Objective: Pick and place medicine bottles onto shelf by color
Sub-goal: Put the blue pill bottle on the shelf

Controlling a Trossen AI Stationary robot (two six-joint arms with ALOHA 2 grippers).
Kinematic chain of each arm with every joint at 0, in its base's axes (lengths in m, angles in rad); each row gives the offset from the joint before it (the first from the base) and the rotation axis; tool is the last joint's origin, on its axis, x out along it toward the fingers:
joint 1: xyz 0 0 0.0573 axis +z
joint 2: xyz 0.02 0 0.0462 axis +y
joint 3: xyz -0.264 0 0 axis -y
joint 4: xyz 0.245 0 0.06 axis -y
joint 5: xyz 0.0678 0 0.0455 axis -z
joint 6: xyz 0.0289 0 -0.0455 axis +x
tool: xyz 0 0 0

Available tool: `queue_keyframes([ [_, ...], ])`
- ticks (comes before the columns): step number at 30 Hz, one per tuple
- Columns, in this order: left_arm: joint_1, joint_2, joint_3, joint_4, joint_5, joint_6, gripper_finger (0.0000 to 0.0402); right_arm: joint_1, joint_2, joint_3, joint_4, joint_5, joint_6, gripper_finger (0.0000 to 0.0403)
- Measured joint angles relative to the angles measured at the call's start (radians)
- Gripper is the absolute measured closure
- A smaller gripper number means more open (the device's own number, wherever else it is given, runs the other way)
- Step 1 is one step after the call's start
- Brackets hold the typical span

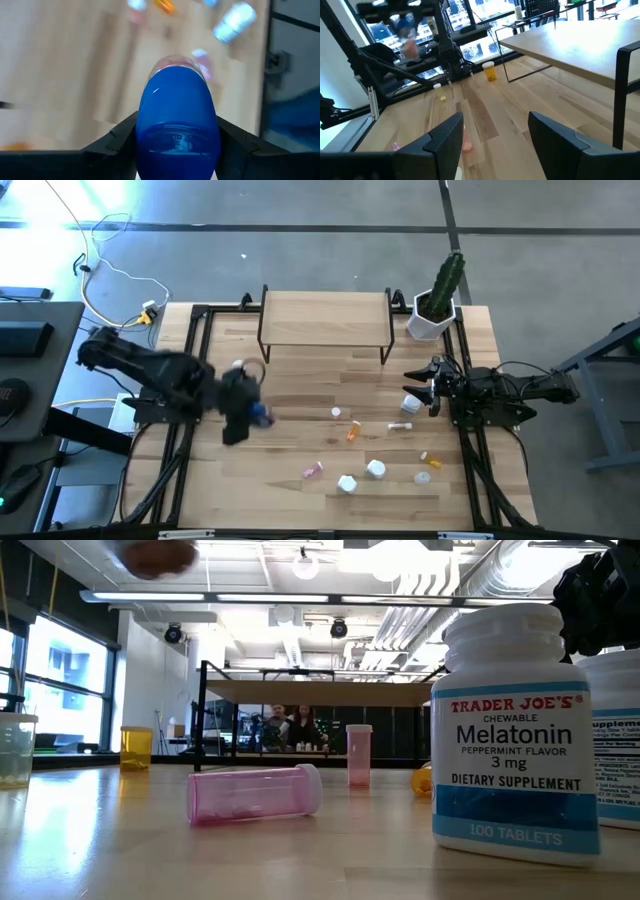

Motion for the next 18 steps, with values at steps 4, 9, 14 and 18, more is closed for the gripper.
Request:
queue_keyframes([
  [4,0.163,0.000,0.076,-0.073,-0.030,0.157,0.0226,0.000,-0.001,0.000,0.000,0.000,0.000,0.0188],
  [9,0.376,0.012,0.150,-0.090,-0.054,0.366,0.0226,0.000,-0.001,0.000,0.000,0.000,0.000,0.0188],
  [14,0.592,0.032,0.226,-0.088,-0.061,0.547,0.0225,0.000,-0.001,0.000,0.000,0.000,0.000,0.0188],
  [18,0.742,0.063,0.295,-0.071,-0.062,0.694,0.0224,0.000,-0.001,0.000,0.000,0.000,0.000,0.0188],
])
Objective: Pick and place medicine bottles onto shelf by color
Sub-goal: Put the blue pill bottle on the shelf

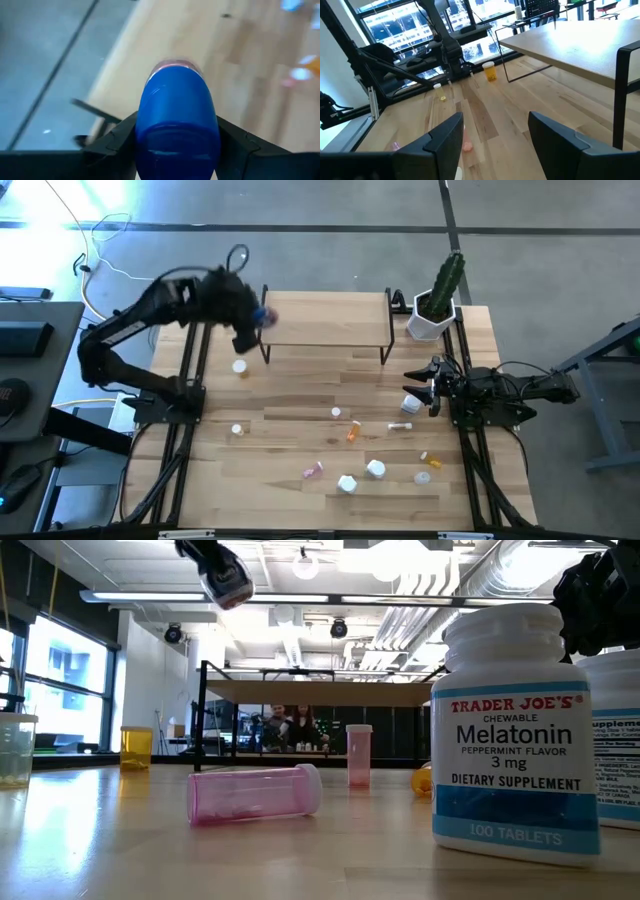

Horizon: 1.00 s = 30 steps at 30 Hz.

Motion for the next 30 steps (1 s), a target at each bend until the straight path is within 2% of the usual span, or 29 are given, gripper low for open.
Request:
queue_keyframes([
  [7,0.207,0.118,0.152,0.005,0.025,0.206,0.0223,0.000,0.000,0.000,0.000,0.000,0.000,0.0188],
  [13,0.281,0.253,0.273,-0.004,0.062,0.325,0.0223,0.000,0.000,0.000,0.000,0.000,0.000,0.0188],
  [21,0.288,0.421,0.406,-0.025,0.100,0.389,0.0222,0.000,0.000,0.000,0.000,0.000,0.000,0.0188],
  [30,0.282,0.583,0.462,-0.155,0.115,0.391,0.0222,0.000,0.000,0.000,0.000,0.000,0.000,0.0188],
])
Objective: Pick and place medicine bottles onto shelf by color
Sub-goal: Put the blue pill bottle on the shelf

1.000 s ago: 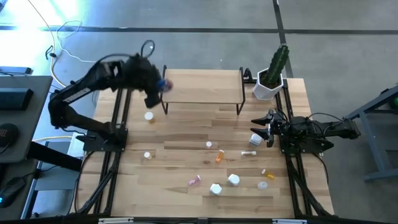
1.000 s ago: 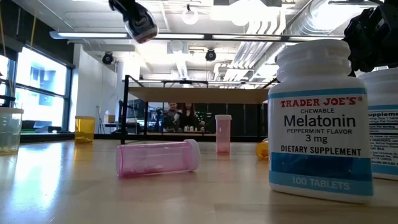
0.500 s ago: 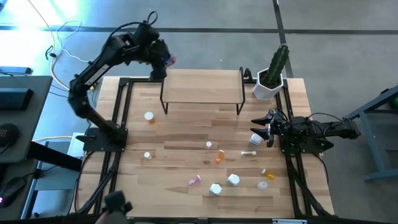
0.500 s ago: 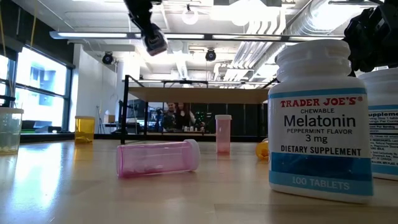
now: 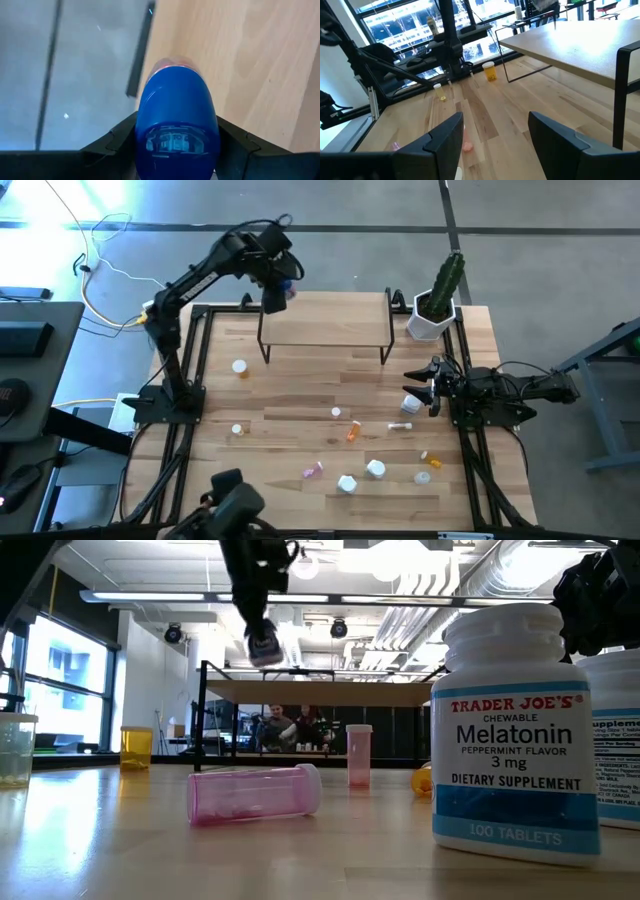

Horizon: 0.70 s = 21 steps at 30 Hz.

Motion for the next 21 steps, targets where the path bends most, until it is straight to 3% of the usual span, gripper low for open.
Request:
queue_keyframes([
  [8,-0.027,0.070,0.001,-0.057,-0.005,-0.044,0.0222,0.000,0.000,0.000,0.000,0.000,0.000,0.0188],
  [21,-0.047,0.085,-0.002,-0.108,-0.024,-0.026,0.0222,0.000,0.000,0.000,0.000,0.000,0.000,0.0188],
])
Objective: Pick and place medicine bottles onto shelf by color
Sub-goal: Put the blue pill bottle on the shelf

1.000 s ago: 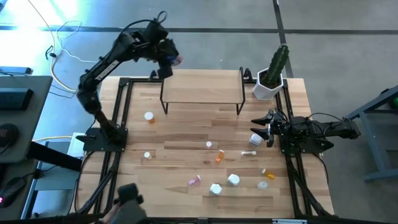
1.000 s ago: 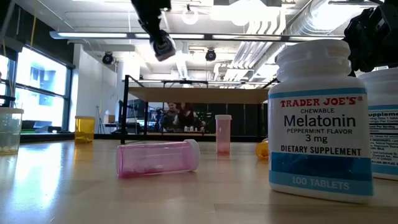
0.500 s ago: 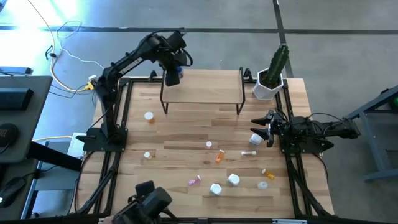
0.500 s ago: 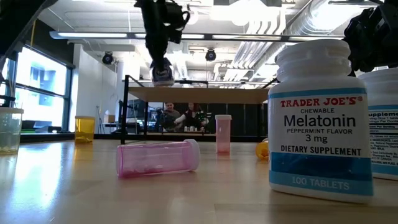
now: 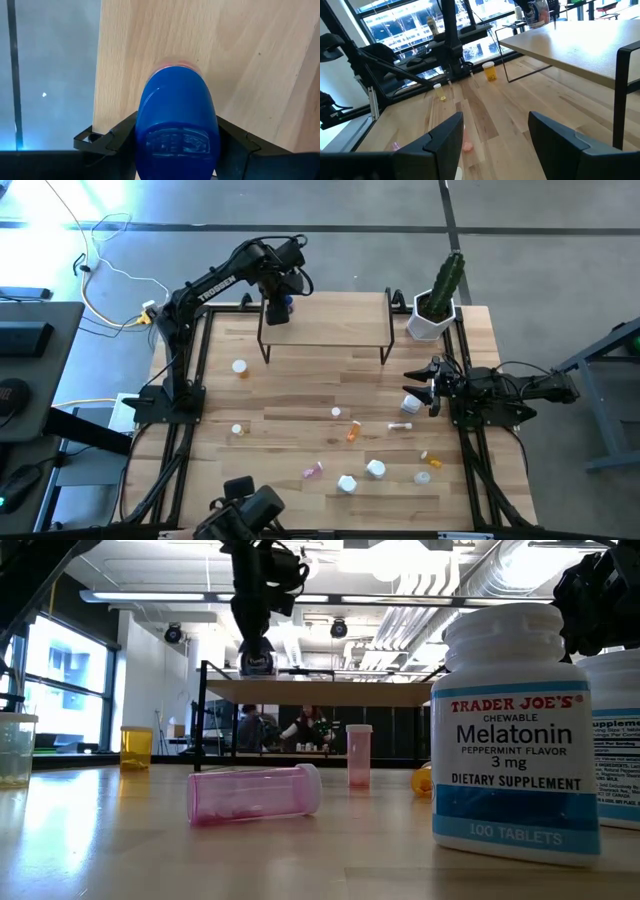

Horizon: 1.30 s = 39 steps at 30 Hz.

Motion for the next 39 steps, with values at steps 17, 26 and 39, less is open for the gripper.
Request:
queue_keyframes([
  [17,-0.034,0.000,0.000,0.015,0.010,0.044,0.0222,0.000,0.000,0.000,0.000,0.000,0.000,0.0188],
  [26,-0.046,0.000,-0.001,0.011,0.047,0.014,0.0222,0.000,0.000,0.000,0.000,0.000,0.000,0.0188],
  [39,-0.052,0.000,-0.001,0.021,0.036,0.015,0.0183,0.000,0.000,0.000,0.000,0.000,0.000,0.0188],
])
